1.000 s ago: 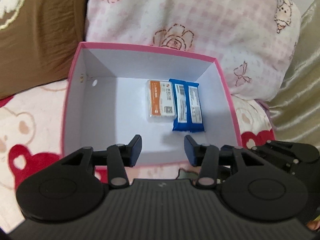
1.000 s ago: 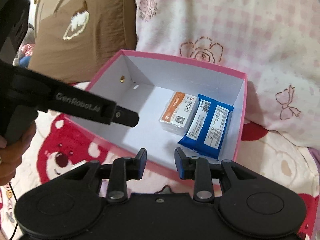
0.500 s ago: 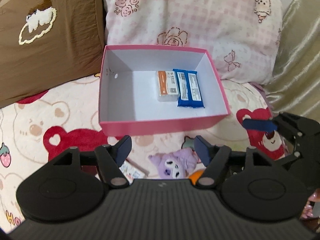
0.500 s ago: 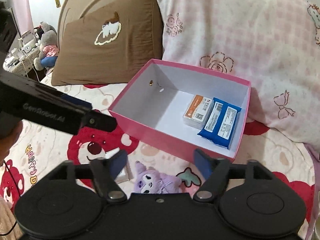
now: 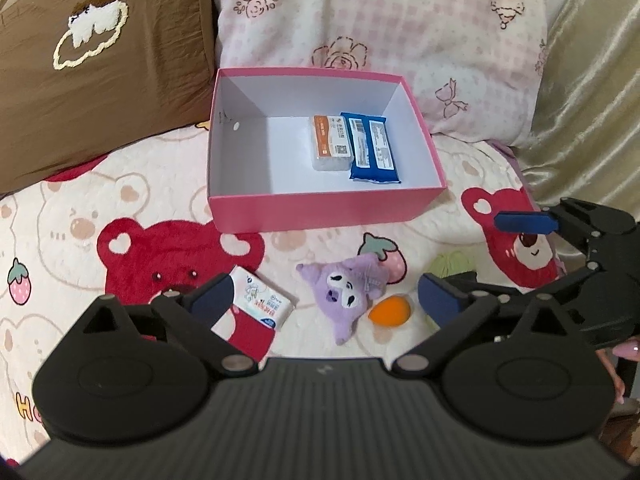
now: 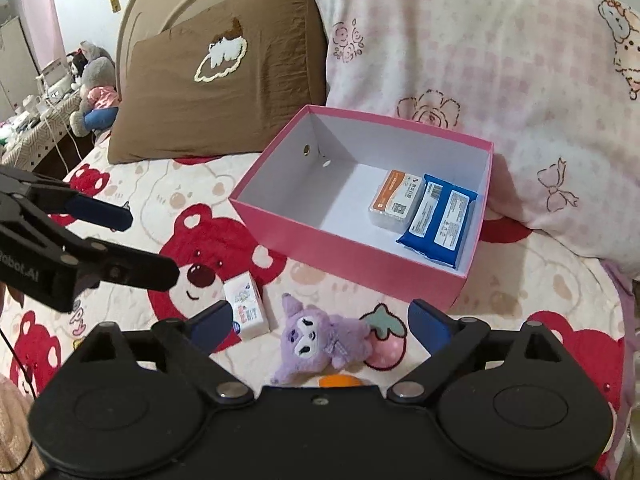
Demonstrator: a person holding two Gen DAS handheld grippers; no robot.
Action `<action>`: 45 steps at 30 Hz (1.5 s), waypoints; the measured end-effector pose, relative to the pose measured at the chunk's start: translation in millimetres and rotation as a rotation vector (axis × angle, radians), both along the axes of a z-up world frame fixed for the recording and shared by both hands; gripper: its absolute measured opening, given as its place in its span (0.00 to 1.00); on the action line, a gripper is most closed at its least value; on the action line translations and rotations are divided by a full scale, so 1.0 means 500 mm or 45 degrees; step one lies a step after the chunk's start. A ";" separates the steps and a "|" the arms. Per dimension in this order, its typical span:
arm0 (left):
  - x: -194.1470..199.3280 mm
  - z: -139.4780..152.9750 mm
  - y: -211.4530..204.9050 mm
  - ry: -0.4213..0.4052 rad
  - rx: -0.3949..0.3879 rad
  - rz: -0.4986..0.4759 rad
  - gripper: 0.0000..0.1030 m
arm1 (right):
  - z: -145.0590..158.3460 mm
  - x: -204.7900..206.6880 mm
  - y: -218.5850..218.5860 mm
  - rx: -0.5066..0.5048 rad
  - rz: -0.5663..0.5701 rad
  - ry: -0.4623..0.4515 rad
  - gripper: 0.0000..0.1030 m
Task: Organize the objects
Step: 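Move the left gripper out of the box to the green yarn ball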
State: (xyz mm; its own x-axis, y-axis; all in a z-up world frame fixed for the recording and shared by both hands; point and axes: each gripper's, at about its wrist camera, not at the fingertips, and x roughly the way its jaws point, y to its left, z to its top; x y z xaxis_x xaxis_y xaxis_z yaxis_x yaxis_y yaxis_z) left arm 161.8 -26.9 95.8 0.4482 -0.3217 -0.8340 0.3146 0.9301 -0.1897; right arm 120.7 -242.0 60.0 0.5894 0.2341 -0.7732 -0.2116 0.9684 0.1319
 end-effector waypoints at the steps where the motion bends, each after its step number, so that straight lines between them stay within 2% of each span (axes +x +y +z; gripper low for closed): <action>1: -0.005 0.001 0.000 -0.001 0.003 -0.001 0.97 | 0.002 -0.005 0.002 -0.007 0.006 -0.002 0.94; 8: -0.031 -0.003 0.006 0.038 -0.022 -0.007 0.97 | 0.013 -0.043 0.011 -0.044 0.058 -0.042 0.94; 16: -0.056 0.000 0.007 0.066 -0.042 -0.031 0.97 | 0.016 -0.082 0.010 -0.033 0.084 -0.033 0.94; 25: -0.092 0.001 -0.013 0.053 -0.069 -0.091 0.97 | 0.021 -0.143 0.006 -0.181 0.132 -0.082 0.94; 31: -0.104 -0.029 -0.034 0.100 -0.102 -0.110 0.98 | -0.005 -0.176 -0.018 -0.150 0.126 -0.072 0.94; 35: -0.111 -0.049 -0.053 0.116 -0.086 -0.128 0.99 | -0.025 -0.188 -0.049 0.022 0.126 -0.012 0.94; 40: -0.119 -0.070 -0.086 0.125 -0.042 -0.167 0.98 | -0.054 -0.203 -0.057 -0.054 0.125 0.002 0.94; 45: -0.121 -0.099 -0.118 0.152 -0.087 -0.176 0.98 | -0.098 -0.213 -0.070 -0.029 0.101 0.023 0.94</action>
